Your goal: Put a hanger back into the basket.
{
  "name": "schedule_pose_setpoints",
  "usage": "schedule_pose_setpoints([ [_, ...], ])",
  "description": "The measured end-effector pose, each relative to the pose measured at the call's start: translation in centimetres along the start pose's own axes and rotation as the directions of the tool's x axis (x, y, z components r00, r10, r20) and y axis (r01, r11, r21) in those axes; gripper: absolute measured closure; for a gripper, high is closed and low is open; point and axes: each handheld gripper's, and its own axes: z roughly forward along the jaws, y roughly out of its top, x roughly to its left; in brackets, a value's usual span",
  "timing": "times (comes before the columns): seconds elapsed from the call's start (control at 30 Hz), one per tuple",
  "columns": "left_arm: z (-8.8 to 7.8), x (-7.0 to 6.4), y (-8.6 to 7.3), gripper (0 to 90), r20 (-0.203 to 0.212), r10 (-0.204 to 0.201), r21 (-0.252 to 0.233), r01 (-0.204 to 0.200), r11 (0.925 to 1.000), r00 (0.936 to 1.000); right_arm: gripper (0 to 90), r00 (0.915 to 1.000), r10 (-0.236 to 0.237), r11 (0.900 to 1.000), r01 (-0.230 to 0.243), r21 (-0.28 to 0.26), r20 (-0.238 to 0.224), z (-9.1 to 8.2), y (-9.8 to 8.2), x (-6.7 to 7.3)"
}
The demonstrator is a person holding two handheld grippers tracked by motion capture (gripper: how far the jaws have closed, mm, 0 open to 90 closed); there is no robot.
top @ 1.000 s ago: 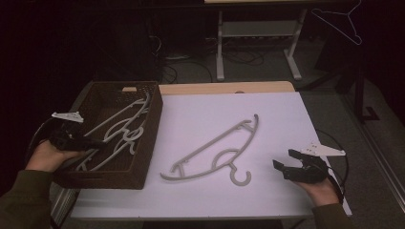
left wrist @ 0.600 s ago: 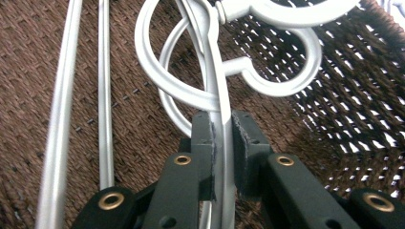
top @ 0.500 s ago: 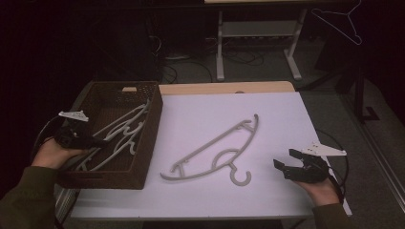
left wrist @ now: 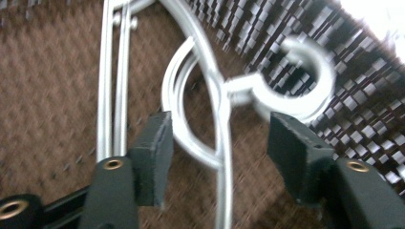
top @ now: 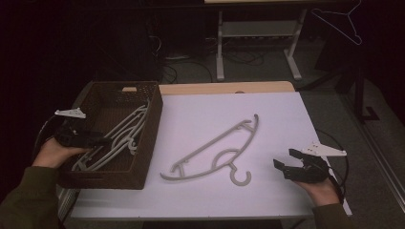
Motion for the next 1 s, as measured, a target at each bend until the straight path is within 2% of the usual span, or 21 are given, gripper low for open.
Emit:
schedule_pose_setpoints([
  [0.2, 0.1, -1.9, 1.5, 29.2, 0.027, 0.024, -0.097, -0.021, 0.9951, 0.9994, 22.1, 0.9999, -0.017, 1.0, 0.017, -0.006, -0.002, 0.1, 0.1, 0.0],
  [0.4, 0.7, -4.3, 3.2, 19.5, 0.039, 0.064, -0.153, -0.058, 0.9865, 0.9972, 19.3, 0.9996, -0.027, 1.0, 0.026, -0.006, -0.008, 0.4, 0.3, 0.2],
  [0.8, 2.7, -9.2, 6.3, 18.0, 0.08, 0.146, -0.222, -0.125, 0.9671, 0.9861, 19.2, 0.9994, -0.033, 0.999, 0.032, -0.01, -0.01, 0.3, 0.3, 0.2],
  [1.0, 4.4, -12.1, 7.8, 18.0, 0.119, 0.186, -0.249, -0.152, 0.9566, 0.9753, 19.2, 0.9994, -0.034, 0.999, 0.034, -0.011, -0.011, 0.3, 0.3, 0.2],
])
